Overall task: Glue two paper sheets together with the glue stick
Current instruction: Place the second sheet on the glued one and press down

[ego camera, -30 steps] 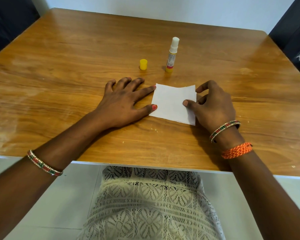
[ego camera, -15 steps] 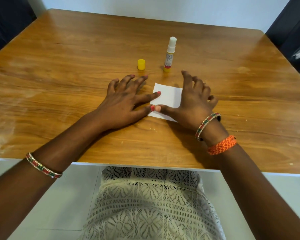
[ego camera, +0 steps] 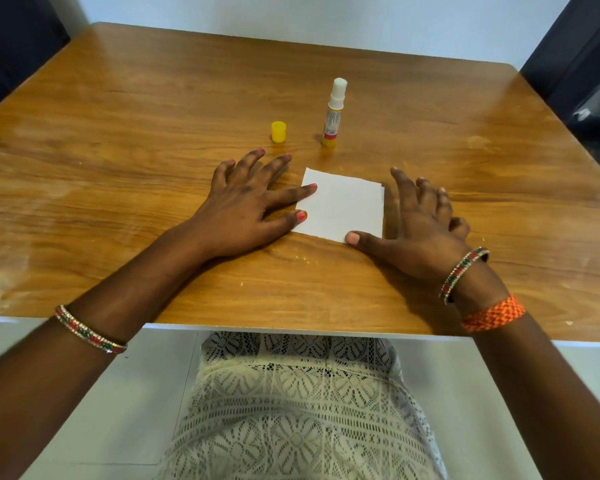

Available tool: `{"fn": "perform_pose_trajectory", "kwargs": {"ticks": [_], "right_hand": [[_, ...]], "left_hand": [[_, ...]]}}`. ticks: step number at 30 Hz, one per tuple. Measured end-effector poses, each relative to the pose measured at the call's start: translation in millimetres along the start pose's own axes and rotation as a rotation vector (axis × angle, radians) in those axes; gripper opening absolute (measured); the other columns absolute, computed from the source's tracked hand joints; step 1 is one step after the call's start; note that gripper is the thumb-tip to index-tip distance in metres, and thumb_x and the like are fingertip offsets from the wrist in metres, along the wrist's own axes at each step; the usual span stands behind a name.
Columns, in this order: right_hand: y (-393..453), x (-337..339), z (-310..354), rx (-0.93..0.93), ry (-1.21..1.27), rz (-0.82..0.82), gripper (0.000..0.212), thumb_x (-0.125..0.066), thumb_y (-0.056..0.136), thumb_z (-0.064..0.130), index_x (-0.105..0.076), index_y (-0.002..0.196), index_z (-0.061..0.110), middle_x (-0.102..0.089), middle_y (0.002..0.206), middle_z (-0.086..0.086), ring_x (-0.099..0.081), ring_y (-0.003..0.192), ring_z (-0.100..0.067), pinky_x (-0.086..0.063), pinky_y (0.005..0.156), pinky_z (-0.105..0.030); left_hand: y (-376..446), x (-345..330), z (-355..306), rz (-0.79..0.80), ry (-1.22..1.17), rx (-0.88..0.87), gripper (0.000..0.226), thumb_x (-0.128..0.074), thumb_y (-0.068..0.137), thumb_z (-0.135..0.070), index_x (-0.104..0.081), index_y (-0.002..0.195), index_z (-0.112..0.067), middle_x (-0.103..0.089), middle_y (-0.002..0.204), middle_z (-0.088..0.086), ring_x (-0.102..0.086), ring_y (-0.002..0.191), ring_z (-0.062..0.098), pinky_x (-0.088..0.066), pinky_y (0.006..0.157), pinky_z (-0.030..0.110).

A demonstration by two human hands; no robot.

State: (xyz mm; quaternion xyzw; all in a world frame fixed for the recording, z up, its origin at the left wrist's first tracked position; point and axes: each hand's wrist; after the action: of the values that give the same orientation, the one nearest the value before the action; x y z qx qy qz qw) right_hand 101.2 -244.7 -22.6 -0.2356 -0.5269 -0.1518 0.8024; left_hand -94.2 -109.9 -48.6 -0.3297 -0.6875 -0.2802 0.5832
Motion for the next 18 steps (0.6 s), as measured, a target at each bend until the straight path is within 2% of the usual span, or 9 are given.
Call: {"fn": "perform_pose_trajectory", "kwargs": {"ticks": [4, 9, 14, 18], "right_hand": [[-6.5, -1.9, -3.0, -0.013, 0.015, 0.015, 0.101, -0.055, 0.071, 0.07, 0.013, 0.142, 0.046, 0.02, 0.157, -0.006, 0.019, 0.142, -0.034, 0.001, 0.111, -0.059], [-11.4, -9.4, 7.5, -0.033, 0.059, -0.057, 0.087, -0.053, 0.087, 0.048, 0.012, 0.144, 0.042, 0.016, 0.158, -0.005, 0.017, 0.143, -0.033, -0.001, 0.112, -0.057], [-14.1, -7.4, 5.7, -0.067, 0.115, -0.037, 0.071, -0.05, 0.092, 0.037, -0.005, 0.146, 0.04, 0.012, 0.159, -0.005, 0.017, 0.143, -0.032, 0.002, 0.113, -0.053], [-7.9, -15.6, 26.5, -0.015, -0.014, -0.138, 0.065, -0.04, 0.094, 0.036, -0.002, 0.148, 0.035, 0.017, 0.158, -0.001, 0.021, 0.143, -0.031, 0.001, 0.112, -0.058]], "left_hand": [[-0.1, -1.6, 1.1, -0.006, 0.003, -0.009, 0.055, -0.012, 0.079, -0.072, -0.016, 0.133, -0.062, 0.002, 0.158, -0.009, 0.01, 0.144, 0.021, 0.002, 0.111, 0.052], [2.1, -0.1, 0.2, 0.006, 0.014, -0.005, 0.054, -0.014, 0.08, -0.07, -0.015, 0.133, -0.062, 0.004, 0.158, -0.009, 0.011, 0.144, 0.021, 0.002, 0.111, 0.052], [0.9, -1.1, 1.2, 0.007, 0.043, 0.003, 0.061, -0.013, 0.081, -0.07, -0.001, 0.139, -0.056, 0.007, 0.158, -0.005, 0.011, 0.144, 0.021, 0.001, 0.112, 0.051], [2.0, -2.4, 0.4, 0.022, 0.067, 0.019, 0.063, -0.01, 0.079, -0.072, -0.001, 0.139, -0.055, 0.01, 0.158, -0.006, 0.014, 0.143, 0.02, 0.003, 0.112, 0.051]]}}
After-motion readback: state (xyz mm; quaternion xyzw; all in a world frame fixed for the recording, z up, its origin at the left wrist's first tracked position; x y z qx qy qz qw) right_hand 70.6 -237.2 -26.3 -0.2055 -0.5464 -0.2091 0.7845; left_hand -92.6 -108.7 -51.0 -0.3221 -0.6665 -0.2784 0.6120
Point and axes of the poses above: each hand's wrist, its own y-axis towards the middle knuckle, its own x-axis out of the back of the hand, z = x × y
